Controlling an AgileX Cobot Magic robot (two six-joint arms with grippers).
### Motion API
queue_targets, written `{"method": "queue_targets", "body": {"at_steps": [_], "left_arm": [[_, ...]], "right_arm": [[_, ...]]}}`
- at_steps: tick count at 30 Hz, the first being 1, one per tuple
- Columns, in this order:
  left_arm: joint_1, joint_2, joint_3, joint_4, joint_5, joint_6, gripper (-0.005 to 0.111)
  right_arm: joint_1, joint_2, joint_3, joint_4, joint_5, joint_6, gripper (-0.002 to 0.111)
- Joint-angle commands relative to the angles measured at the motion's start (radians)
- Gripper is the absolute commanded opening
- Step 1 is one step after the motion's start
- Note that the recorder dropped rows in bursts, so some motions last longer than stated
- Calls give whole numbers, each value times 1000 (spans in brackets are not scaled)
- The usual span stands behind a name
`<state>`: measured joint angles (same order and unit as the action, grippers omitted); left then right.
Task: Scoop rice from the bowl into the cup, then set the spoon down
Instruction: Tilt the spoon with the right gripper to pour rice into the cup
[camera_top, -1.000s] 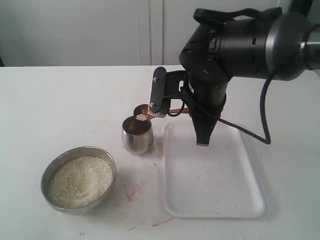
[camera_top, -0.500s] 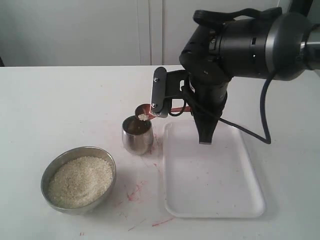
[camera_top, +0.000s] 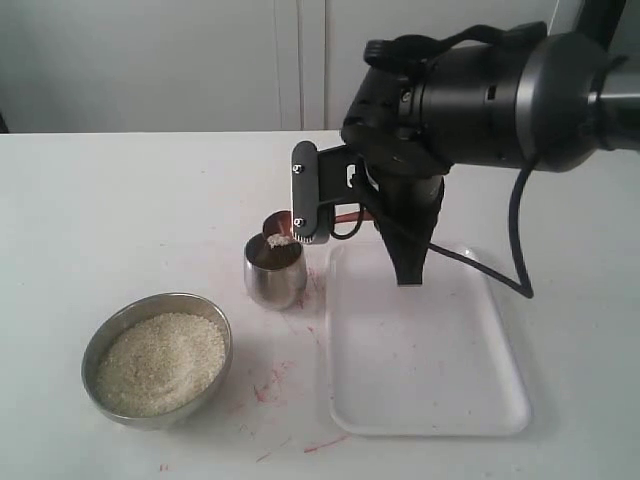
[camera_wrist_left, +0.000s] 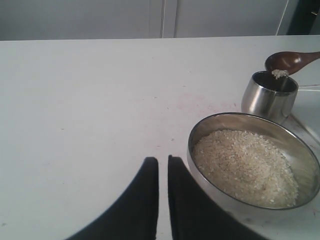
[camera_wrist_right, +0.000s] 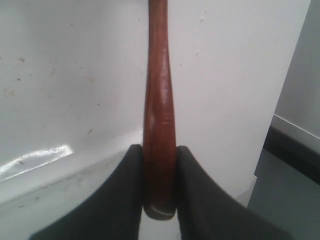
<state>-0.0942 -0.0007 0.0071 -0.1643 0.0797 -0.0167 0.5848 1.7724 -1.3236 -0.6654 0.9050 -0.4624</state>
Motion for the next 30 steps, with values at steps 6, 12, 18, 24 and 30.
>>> {"method": "queue_targets", "body": {"at_steps": [6,12,18,24,30], "left_arm": [[2,1,-7,-7,-3,-2,14],[2,1,-7,-7,-3,-2,14],[2,1,-7,-7,-3,-2,14],[2,1,-7,-7,-3,-2,14],[2,1,-7,-7,-3,-2,14]], "right_arm": [[3,-1,2,-48,13,-8,0],[5,-1,2,-50,13,-31,0],[17,-1,2,-69,13,-31,0],[32,-1,2,-97,17,-31,0],[36,-1,2,-106,17,-31,0]]}}
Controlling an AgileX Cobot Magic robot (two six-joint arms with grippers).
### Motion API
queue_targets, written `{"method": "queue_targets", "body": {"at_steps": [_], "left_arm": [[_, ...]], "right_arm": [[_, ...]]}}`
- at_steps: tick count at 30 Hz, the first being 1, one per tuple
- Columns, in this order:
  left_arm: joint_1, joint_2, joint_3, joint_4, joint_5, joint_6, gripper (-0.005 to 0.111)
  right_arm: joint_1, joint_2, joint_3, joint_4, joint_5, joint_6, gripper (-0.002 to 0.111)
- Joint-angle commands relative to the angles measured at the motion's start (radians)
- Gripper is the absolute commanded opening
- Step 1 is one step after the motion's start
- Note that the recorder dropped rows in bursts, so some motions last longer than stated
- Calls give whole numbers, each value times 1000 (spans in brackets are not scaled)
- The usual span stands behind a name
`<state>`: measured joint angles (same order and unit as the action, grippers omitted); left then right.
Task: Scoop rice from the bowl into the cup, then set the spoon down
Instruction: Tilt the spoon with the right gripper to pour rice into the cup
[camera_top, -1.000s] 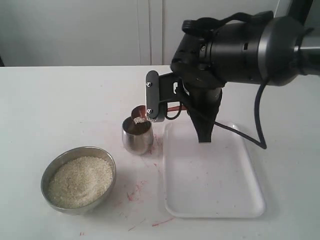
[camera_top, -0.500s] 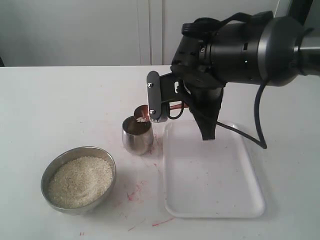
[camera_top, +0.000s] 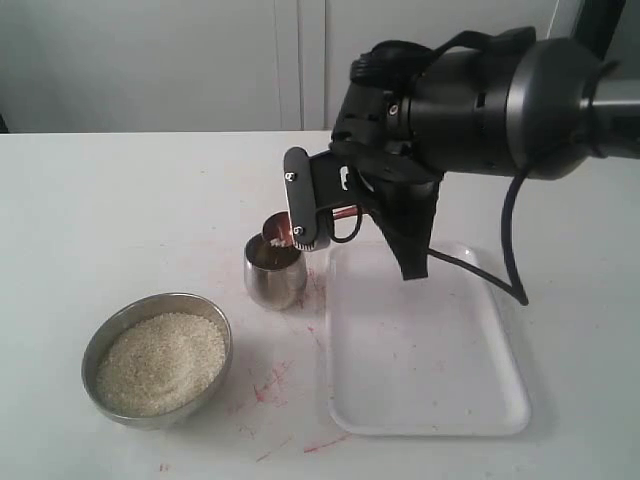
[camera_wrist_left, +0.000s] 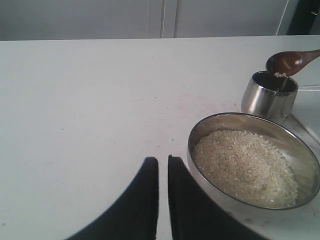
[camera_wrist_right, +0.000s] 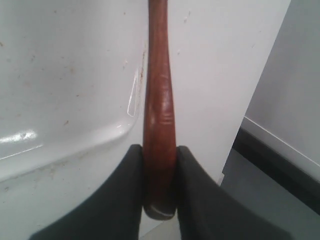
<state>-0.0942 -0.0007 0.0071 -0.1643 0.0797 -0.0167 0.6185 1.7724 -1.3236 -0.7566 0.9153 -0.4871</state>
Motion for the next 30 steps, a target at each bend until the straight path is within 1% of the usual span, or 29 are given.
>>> {"method": "queue_targets", "body": {"at_steps": [1,16,30], "left_arm": [[2,1,-7,-7,-3,-2,14],[2,1,-7,-7,-3,-2,14],[2,1,-7,-7,-3,-2,14]], "right_arm": [[2,-1,2,-18,9,-6,0],[12,-1,2,-23,18,-6,0],[29,-1,2,-90,50,-6,0]]}}
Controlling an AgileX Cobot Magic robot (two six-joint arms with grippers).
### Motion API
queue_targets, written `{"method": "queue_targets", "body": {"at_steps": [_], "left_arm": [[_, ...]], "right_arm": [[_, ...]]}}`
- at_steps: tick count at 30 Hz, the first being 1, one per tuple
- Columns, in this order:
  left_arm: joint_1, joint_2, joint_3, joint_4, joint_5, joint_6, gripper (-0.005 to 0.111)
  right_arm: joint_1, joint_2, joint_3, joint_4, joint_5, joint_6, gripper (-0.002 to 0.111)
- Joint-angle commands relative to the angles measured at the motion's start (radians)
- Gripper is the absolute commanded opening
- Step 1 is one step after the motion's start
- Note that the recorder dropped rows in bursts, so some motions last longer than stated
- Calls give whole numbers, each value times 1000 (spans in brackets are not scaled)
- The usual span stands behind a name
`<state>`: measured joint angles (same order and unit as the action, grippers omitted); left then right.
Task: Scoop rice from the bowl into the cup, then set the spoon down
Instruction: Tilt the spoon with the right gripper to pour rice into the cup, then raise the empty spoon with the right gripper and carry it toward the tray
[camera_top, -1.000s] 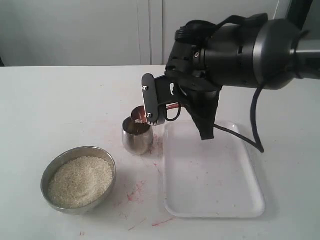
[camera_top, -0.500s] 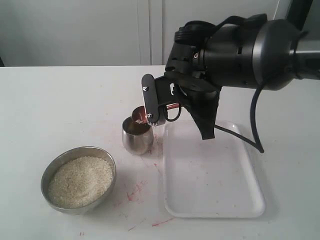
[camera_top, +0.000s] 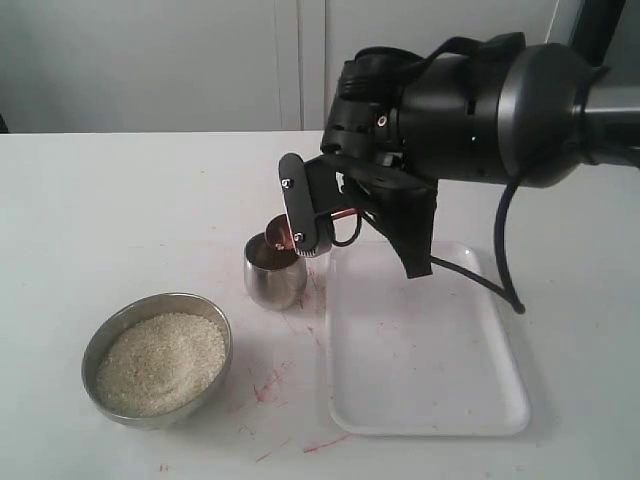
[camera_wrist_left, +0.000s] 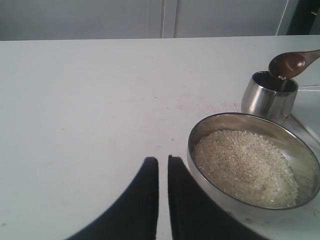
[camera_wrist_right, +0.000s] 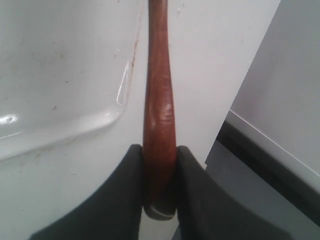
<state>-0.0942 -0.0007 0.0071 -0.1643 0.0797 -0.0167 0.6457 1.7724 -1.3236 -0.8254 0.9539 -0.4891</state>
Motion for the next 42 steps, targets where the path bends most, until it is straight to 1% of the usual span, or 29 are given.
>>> {"method": "queue_targets", "body": {"at_steps": [1,17,31,36,42], "left_arm": [[2,1,-7,-7,-3,-2,14],[2,1,-7,-7,-3,-2,14],[2,1,-7,-7,-3,-2,14],[2,1,-7,-7,-3,-2,14],[2,1,-7,-7,-3,-2,14]], "right_arm": [[2,-1,2,-21,11,-4,0],[21,-1,2,-94,14,-4,0],[21,-1,2,-101,10,7,0],[21,-1,0,-110,10,107,0],[21,-23,0,-107,-32,320,0]]}}
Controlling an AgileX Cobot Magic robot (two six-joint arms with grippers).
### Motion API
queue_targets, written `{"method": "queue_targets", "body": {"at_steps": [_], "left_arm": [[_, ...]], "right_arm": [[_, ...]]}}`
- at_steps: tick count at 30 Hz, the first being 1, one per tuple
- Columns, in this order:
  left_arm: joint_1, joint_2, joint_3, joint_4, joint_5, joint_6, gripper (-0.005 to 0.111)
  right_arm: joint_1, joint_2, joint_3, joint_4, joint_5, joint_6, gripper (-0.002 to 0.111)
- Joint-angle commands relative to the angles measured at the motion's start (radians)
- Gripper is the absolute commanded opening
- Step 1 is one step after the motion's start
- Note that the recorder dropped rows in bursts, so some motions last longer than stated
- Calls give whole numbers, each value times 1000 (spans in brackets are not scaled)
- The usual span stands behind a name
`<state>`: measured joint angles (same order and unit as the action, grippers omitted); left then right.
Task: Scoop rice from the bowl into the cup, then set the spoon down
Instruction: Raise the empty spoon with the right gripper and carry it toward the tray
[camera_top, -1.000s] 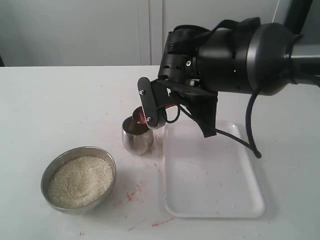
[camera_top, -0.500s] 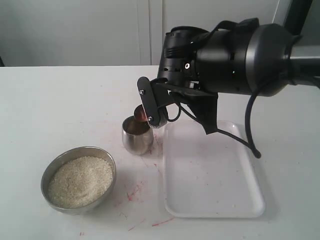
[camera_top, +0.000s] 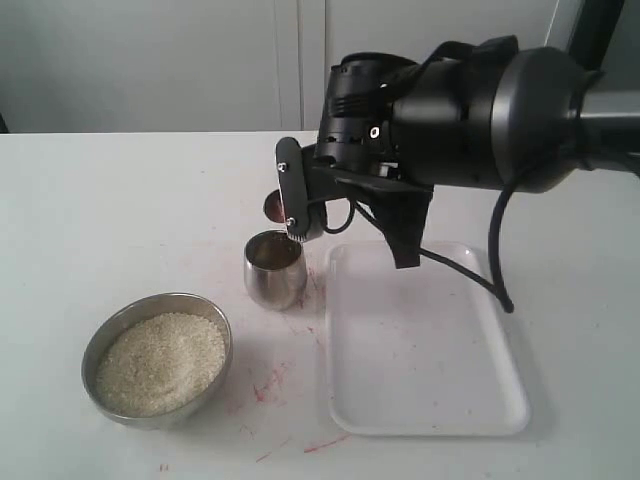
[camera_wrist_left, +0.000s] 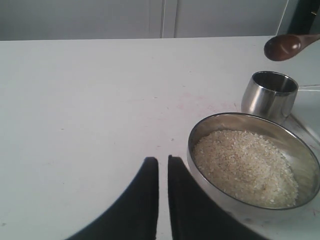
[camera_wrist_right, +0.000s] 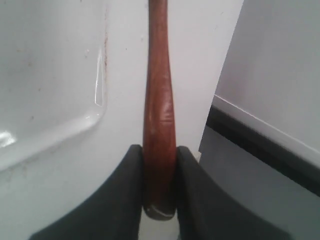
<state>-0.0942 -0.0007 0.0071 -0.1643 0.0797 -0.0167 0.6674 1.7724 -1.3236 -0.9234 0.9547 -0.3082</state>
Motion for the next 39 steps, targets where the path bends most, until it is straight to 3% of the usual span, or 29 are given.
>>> {"method": "queue_targets", "body": {"at_steps": [1,14,26,30,39], "left_arm": [[2,1,-7,-7,-3,-2,14],[2,1,-7,-7,-3,-2,14],[2,1,-7,-7,-3,-2,14],[2,1,-7,-7,-3,-2,14],[2,1,-7,-7,-3,-2,14]], "right_arm": [[0,-35,0,-1,-51,179,0],[0,-230,0,318,-76,218,0],[0,-482,0,445,178,303,0],[-48,-543,0,544,264,315,0],[-160,-479,0,756,266,278,0]]}}
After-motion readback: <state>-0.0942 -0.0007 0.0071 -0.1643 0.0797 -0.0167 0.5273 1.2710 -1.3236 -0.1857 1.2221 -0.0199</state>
